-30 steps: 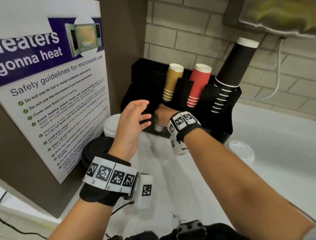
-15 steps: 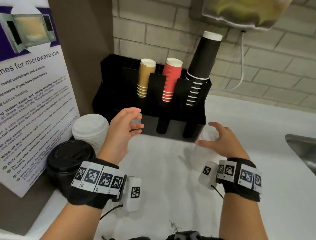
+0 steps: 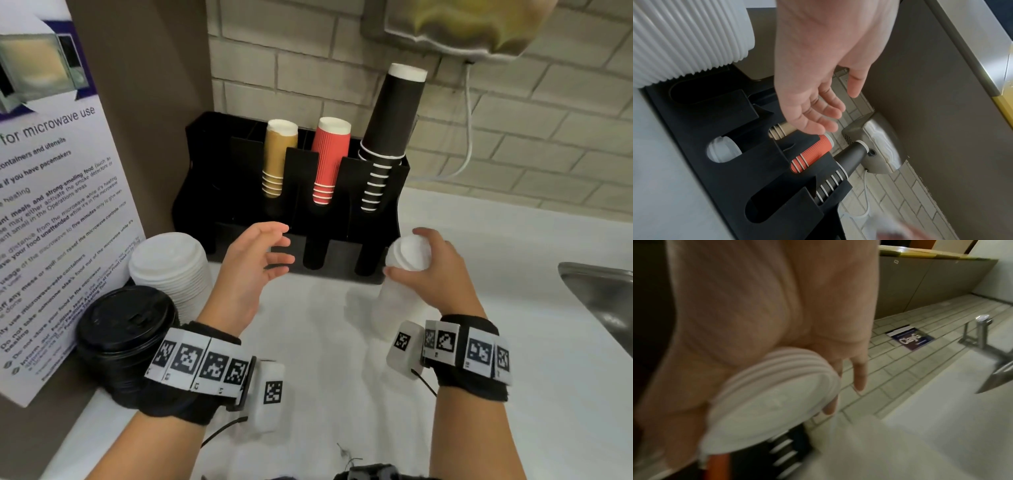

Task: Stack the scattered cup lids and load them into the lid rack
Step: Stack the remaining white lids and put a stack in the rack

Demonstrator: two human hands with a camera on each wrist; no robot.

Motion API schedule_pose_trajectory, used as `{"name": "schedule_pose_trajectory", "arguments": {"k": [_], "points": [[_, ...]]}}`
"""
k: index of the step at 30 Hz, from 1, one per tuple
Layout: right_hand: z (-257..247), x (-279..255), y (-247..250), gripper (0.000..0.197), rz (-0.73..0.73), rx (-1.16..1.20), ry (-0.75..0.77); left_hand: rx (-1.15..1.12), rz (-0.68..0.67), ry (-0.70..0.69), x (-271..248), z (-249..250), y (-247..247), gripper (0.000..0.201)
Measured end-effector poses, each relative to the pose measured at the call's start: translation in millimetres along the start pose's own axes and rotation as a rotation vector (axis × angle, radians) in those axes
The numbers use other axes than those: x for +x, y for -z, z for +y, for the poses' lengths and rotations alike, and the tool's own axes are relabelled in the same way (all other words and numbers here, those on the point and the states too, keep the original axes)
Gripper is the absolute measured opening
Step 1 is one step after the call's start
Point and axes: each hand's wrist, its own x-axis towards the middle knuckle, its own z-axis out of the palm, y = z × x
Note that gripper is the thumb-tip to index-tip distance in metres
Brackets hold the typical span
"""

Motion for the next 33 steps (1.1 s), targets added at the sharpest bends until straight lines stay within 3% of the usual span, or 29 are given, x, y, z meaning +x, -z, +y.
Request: {"name": "schedule_pose_trajectory", "arguments": {"k": [3, 6, 8, 12, 19, 24, 28, 33], "points": [[-34, -8, -5, 0.073, -0.081, 0.279, 0.201, 0.031, -0.115, 0.089, -4, -2, -10, 0.019], [-67, -20, -25, 0.064, -0.235, 0.483, 0.368, -0.071, -0.307, 0.208, -8, -6, -19, 0.059], [-78, -24, -37, 0.057, -0.343, 0.560, 0.413, -0.179, -0.372, 0.177, -9, -8, -21, 0.065], [-80, -23, -46, 0.054, -0.419, 0.603, 0.420, -0.263, -0.332, 0.130, -8, -5, -14, 0.059], [-81, -21, -65, 0.062, -0.437, 0.376, 0.382, -0.322, -0.184, 0.236, -6, -3, -7, 0.048], [-86, -26, -69, 0.065, -0.352, 0.399, 0.438, -0.355, -0.128, 0.248, -1, -2, 3, 0.049], [-90, -28, -74, 0.065, -0.275, 0.411, 0.440, -0.383, -0.189, 0.307, -3, -3, 5, 0.043], [-90, -31, -75, 0.065, -0.307, 0.395, 0.488, -0.503, -0.128, 0.321, -3, -7, 6, 0.028]]}}
